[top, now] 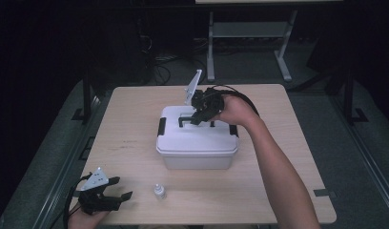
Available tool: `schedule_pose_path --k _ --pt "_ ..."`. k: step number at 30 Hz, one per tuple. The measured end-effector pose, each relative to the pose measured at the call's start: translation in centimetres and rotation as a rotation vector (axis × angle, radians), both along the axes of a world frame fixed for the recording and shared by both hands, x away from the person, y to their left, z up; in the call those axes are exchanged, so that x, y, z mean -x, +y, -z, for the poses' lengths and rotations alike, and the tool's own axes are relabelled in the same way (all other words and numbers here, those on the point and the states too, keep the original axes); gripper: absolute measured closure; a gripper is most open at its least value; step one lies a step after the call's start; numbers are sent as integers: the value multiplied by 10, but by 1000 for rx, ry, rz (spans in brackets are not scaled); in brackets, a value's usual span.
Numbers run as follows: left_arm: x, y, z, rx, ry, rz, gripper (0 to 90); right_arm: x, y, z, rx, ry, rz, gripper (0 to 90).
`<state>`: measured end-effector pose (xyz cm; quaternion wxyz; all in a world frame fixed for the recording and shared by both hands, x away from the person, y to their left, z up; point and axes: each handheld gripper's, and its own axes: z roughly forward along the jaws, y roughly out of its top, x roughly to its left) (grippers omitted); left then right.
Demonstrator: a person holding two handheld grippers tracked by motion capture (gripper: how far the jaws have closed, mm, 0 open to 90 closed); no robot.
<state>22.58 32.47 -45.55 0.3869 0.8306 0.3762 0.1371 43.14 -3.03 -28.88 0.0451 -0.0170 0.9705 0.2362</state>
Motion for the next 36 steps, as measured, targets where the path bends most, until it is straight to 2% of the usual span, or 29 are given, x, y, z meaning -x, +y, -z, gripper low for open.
schedule_pose_path --k 1,11,36 --pt "0 0 0 1 0 0 228 -1 0 0 -7 17 8 828" --pt "-1 1 0 1 1 1 228 -3 1 -1 -19 33 20 837" --pt "0 1 -1 3 -3 0 228 1 7 -17 -59 24 8 839"
